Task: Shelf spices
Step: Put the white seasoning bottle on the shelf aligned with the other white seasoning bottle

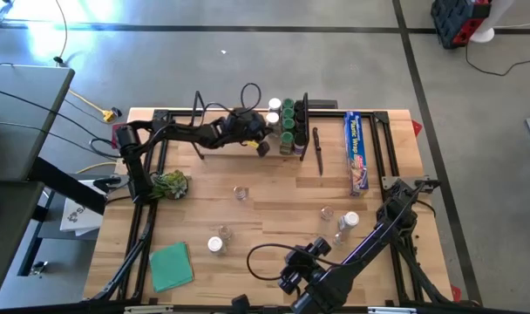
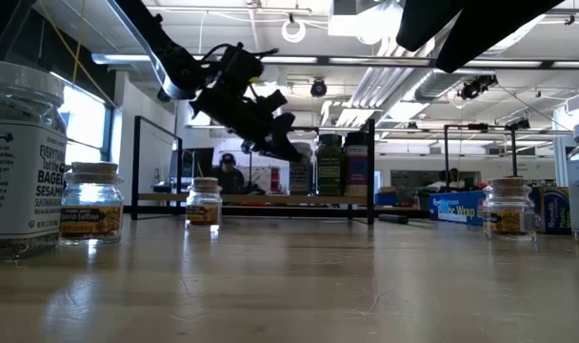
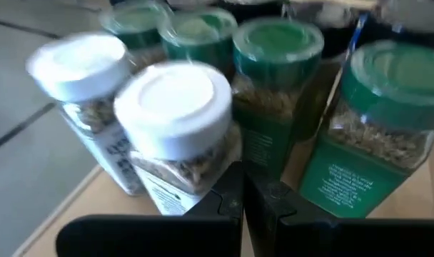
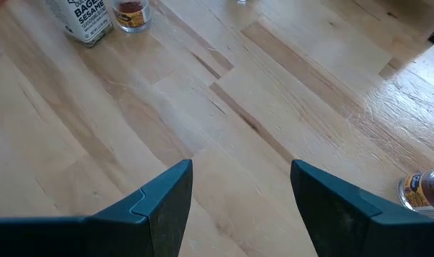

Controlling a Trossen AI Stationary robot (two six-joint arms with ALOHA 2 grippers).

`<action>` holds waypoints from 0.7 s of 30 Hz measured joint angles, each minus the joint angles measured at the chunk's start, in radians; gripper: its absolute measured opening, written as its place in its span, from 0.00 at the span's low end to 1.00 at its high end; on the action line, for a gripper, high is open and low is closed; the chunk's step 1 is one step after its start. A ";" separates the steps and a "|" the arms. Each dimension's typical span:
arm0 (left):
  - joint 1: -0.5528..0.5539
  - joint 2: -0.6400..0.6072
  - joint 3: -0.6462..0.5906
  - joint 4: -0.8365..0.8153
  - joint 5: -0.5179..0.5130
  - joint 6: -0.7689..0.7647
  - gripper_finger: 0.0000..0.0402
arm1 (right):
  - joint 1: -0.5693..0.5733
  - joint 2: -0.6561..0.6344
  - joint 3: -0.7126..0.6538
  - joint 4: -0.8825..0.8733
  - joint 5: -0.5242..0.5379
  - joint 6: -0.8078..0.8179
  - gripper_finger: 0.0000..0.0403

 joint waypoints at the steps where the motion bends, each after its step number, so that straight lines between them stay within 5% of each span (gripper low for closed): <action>1: -0.003 0.005 0.015 -0.036 0.002 0.000 0.00 | 0.000 0.000 0.000 0.000 -0.001 0.000 0.58; 11: -0.062 -0.111 0.069 -0.317 -0.092 0.098 0.00 | 0.007 0.000 0.000 -0.011 0.041 -0.001 0.58; 21: 0.049 -0.057 0.068 -0.385 -0.059 0.070 0.00 | 0.012 0.000 0.000 -0.018 0.057 -0.052 0.58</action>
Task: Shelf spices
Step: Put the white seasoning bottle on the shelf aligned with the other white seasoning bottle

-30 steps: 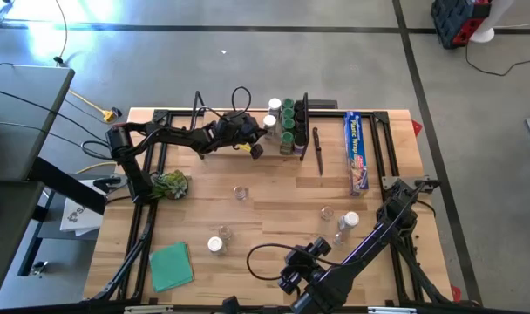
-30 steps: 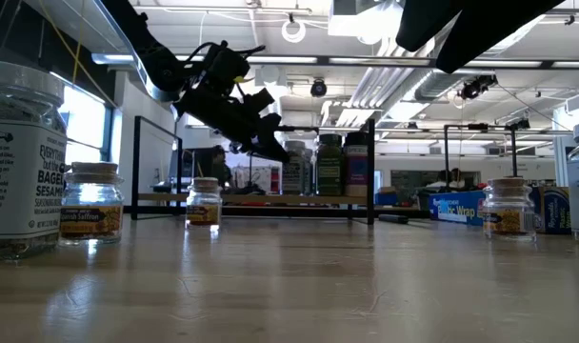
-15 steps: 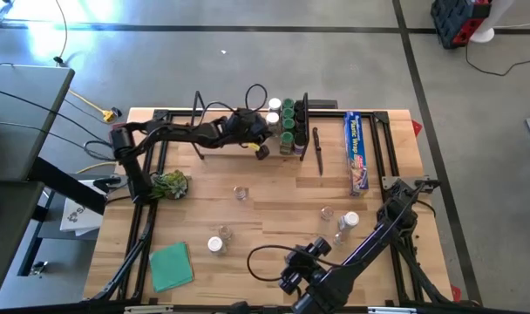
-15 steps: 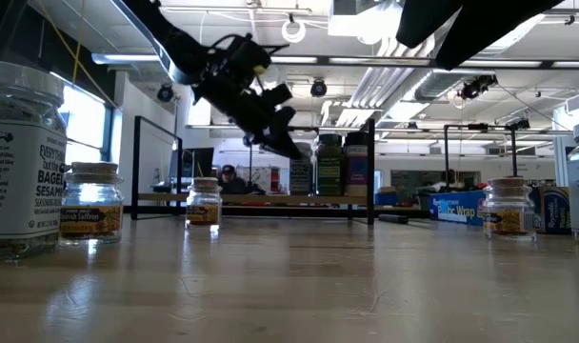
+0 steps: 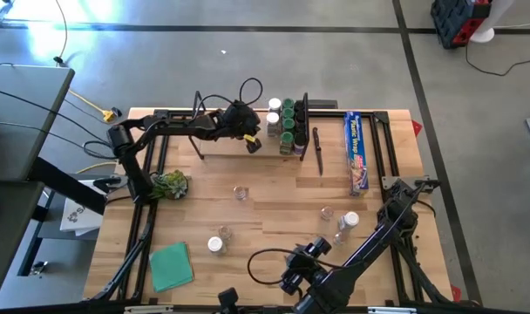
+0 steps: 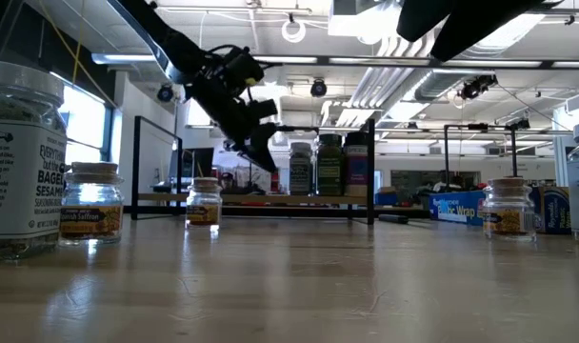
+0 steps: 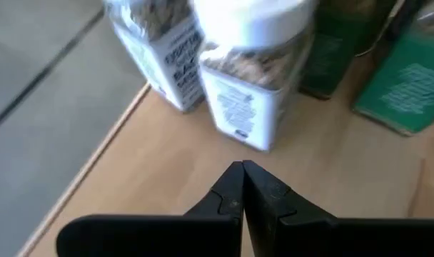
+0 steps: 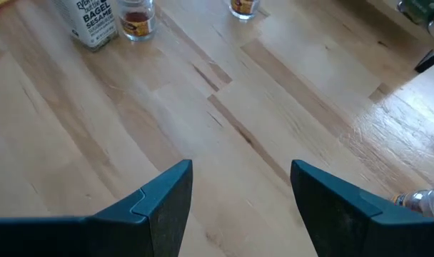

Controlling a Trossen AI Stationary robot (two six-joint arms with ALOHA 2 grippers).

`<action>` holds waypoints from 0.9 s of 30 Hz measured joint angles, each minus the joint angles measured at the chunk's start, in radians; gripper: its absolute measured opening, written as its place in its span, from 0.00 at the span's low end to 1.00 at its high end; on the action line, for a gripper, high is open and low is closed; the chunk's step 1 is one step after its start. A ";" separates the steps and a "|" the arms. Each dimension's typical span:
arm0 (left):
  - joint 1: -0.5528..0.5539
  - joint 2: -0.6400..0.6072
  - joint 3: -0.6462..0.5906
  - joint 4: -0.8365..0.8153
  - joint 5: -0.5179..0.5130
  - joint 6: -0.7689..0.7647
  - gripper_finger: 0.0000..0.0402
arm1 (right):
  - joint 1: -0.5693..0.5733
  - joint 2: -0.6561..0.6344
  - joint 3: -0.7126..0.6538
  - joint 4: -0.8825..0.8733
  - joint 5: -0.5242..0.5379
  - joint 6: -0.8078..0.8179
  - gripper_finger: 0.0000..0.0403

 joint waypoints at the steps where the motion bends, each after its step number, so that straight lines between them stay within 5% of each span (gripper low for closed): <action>1: 0.007 0.010 0.000 0.010 0.018 -0.004 0.00 | 0.000 0.000 0.000 -0.004 0.006 0.000 0.58; 8: 0.010 0.022 0.000 0.003 0.056 -0.019 0.00 | -0.004 0.000 0.000 -0.029 0.083 -0.023 0.58; 15: 0.007 0.019 0.000 0.017 0.121 -0.037 0.00 | -0.072 0.000 -0.001 -0.209 -0.054 -0.039 0.58; 21: 0.008 0.019 0.000 0.060 0.119 -0.055 0.00 | -0.183 -0.050 -0.048 -0.197 -0.178 -0.312 0.58; 27: 0.008 0.019 0.000 0.115 0.120 -0.054 0.00 | -0.188 -0.244 -0.214 -0.204 -0.166 -0.344 0.58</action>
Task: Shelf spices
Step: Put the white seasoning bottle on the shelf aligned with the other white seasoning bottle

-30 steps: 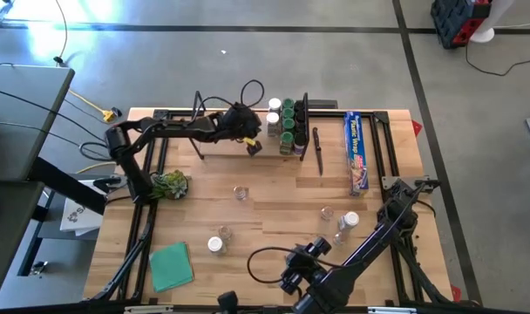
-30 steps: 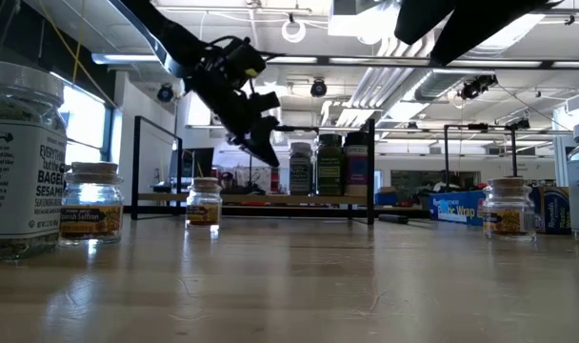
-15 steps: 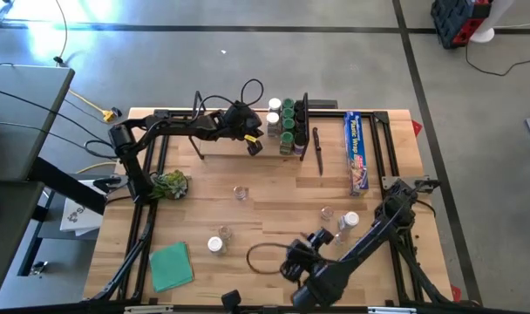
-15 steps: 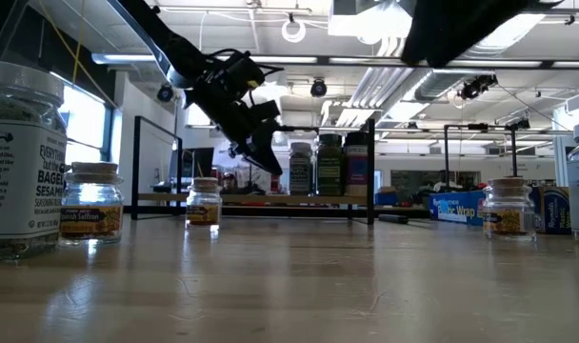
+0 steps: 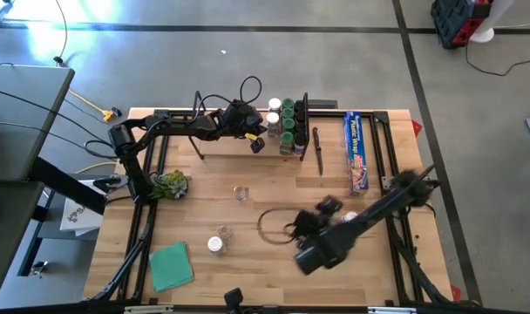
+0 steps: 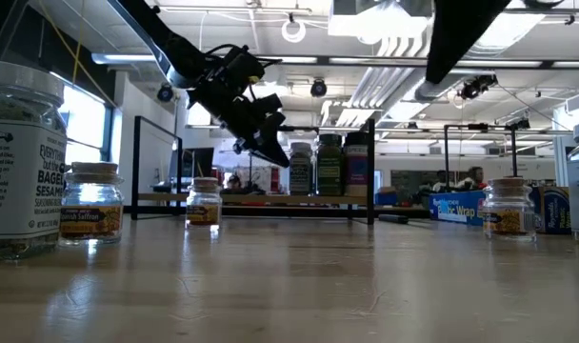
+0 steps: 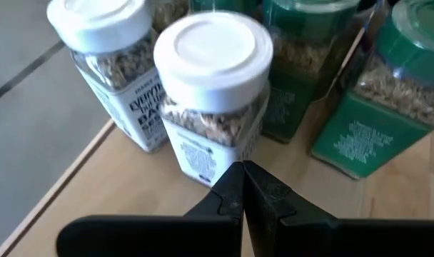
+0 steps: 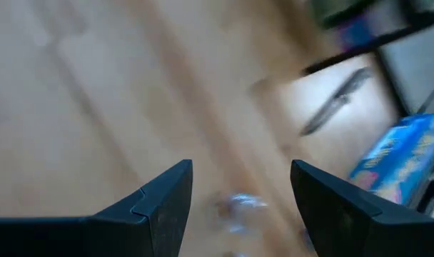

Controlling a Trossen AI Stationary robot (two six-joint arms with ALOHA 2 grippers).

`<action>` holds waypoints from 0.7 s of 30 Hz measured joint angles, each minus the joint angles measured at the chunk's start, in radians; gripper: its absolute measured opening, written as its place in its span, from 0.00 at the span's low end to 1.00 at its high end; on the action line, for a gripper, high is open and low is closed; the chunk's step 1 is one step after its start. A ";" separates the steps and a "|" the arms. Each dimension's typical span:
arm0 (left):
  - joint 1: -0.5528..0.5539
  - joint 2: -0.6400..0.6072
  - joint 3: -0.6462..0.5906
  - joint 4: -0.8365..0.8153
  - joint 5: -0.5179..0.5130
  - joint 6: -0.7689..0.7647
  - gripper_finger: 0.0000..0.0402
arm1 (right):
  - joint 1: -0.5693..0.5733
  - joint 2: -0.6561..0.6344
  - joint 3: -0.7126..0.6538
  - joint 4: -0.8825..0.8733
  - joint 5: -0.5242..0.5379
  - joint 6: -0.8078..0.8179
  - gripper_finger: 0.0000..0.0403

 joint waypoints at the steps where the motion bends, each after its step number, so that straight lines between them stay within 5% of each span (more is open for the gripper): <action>1: 0.000 0.000 0.000 0.001 0.000 0.000 0.00 | 0.008 -0.053 -0.050 0.002 0.037 0.026 0.58; 7: 0.003 0.000 0.000 0.009 -0.007 0.002 0.00 | 0.079 -0.370 -0.342 0.127 0.316 0.298 0.58; 12: 0.009 0.002 0.000 0.089 -0.027 0.043 0.00 | 0.095 -0.546 -0.497 0.254 0.437 0.377 0.58; 21: 0.016 0.001 0.000 0.047 -0.030 0.046 0.00 | 0.055 -0.620 -0.553 0.296 0.441 0.392 0.58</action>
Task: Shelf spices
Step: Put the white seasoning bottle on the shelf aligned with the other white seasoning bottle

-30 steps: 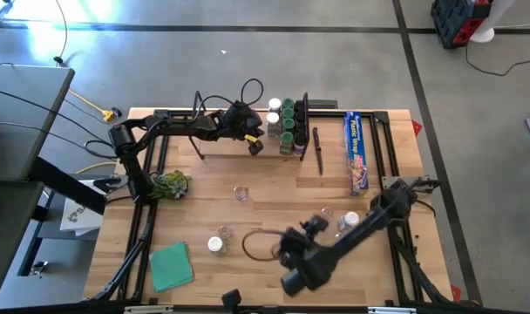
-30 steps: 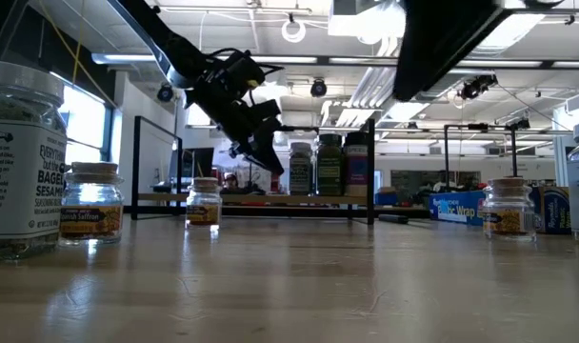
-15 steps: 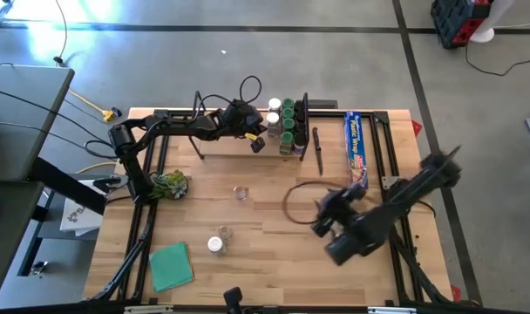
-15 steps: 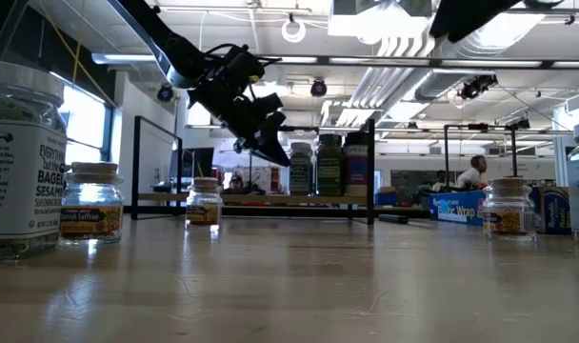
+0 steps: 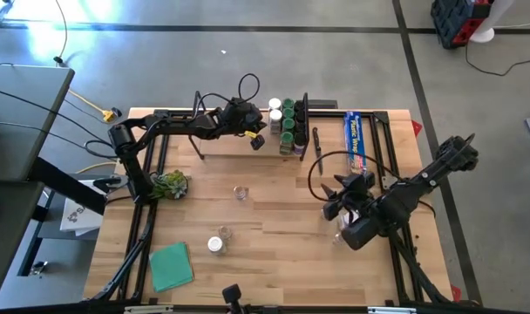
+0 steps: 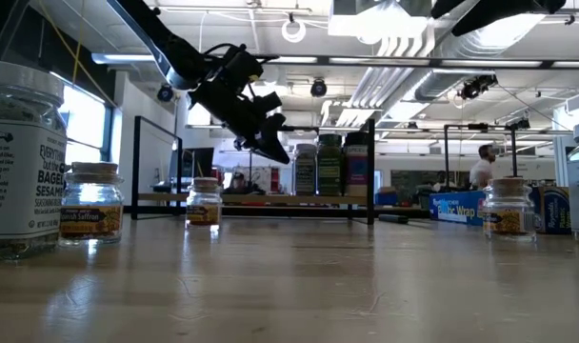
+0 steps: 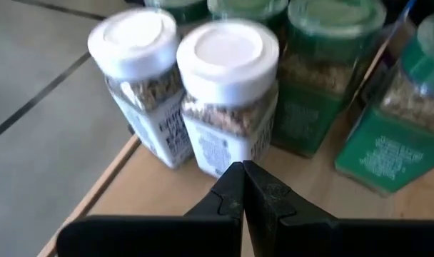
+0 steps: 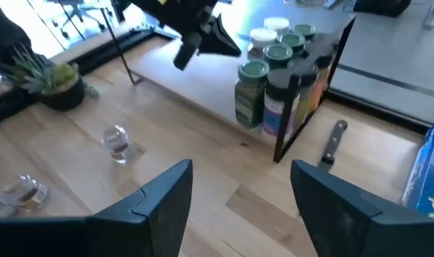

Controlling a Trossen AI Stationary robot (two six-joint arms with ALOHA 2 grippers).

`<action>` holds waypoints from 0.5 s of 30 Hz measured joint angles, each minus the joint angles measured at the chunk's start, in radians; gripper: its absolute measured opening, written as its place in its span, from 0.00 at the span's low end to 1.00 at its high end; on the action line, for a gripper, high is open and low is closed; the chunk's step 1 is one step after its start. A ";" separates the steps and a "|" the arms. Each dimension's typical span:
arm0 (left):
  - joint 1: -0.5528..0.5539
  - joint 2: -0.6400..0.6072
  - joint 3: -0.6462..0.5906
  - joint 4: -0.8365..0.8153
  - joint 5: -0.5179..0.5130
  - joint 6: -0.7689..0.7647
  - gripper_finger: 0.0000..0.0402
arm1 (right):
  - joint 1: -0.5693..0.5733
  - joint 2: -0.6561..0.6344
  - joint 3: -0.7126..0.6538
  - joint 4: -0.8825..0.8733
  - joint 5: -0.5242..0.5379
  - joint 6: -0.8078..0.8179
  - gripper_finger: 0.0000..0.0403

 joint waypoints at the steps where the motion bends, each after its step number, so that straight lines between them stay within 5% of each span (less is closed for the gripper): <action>1: 0.000 -0.001 0.000 -0.011 -0.005 0.004 0.00 | -0.005 0.001 0.000 0.002 -0.018 -0.002 0.58; 7: 0.005 -0.030 0.000 -0.088 -0.052 0.026 0.00 | -0.030 0.001 0.000 0.003 -0.202 0.070 0.58; 15: 0.106 0.028 -0.001 0.037 0.072 -0.037 0.00 | -0.077 -0.008 0.000 -0.030 -0.197 -0.012 0.58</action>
